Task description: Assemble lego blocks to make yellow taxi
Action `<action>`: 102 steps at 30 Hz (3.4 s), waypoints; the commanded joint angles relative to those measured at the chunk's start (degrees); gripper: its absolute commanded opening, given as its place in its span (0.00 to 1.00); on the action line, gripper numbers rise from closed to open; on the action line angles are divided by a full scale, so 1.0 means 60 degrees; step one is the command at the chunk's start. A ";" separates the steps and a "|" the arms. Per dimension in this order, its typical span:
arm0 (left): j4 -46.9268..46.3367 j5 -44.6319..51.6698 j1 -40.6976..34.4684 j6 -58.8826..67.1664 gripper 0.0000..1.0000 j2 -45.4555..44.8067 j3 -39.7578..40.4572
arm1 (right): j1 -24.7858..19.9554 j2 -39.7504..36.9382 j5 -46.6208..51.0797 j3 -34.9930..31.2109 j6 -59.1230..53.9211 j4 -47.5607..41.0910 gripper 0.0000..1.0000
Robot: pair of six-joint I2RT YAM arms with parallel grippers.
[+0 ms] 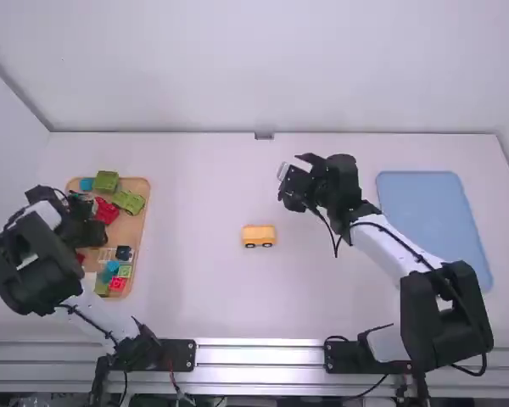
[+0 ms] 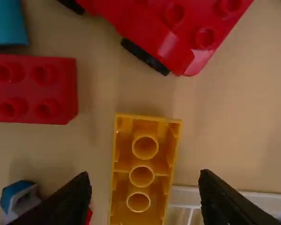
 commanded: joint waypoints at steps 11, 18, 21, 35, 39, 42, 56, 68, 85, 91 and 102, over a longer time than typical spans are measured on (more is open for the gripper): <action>0.0616 -0.0259 0.0025 0.0036 0.40 -0.0036 -0.0590 | 0.0033 -0.0117 0.0015 0.0018 0.0018 -0.0029 0.98; 0.0568 -0.0259 -0.0029 -0.0004 0.30 -0.0036 -0.0583 | 0.0033 -0.0117 0.0015 0.0018 0.0011 -0.0029 0.98; 0.0499 -0.0262 -0.0044 0.0004 0.33 -0.0036 -0.0583 | 0.0029 -0.0117 0.0015 0.0018 0.0015 -0.0029 0.98; 0.0350 -0.0262 -0.0069 -0.0036 0.23 -0.0036 -0.0586 | 0.0033 -0.0117 0.0015 0.0018 0.0015 -0.0069 0.98; 0.0306 -0.0200 -0.0069 -0.0047 0.21 -0.0036 -0.0517 | 0.0033 -0.0117 0.0007 0.0018 0.0015 -0.0098 0.98; 0.0222 -0.0211 -0.0066 -0.0503 0.20 -0.0036 -0.0259 | 0.0029 -0.0117 -0.0215 0.0018 0.0189 -0.0186 0.98; -0.0681 0.0102 -0.0641 -0.1537 0.02 -0.1902 0.0444 | 0.0022 -0.0117 -0.1679 0.0022 0.0943 0.0590 0.98; 0.2273 0.5191 -0.3093 -0.0215 0.07 -0.6484 -0.2852 | -0.0266 -0.0113 -0.5628 0.0022 0.2102 0.1548 0.98; 0.9191 0.9034 -0.6969 -0.2375 0.03 -0.5402 -0.4663 | -0.0186 0.1359 -0.8448 0.1140 0.4601 0.2189 0.98; 1.1318 0.9555 -0.7293 -0.3446 0.02 -0.4280 -0.4663 | -0.0521 0.2390 -1.1275 0.2441 0.6022 0.2186 0.98; 1.6513 1.0805 -0.7406 -0.6462 0.02 -0.1847 -0.4433 | -0.0084 0.3126 -1.1213 0.3257 0.6779 0.2186 0.90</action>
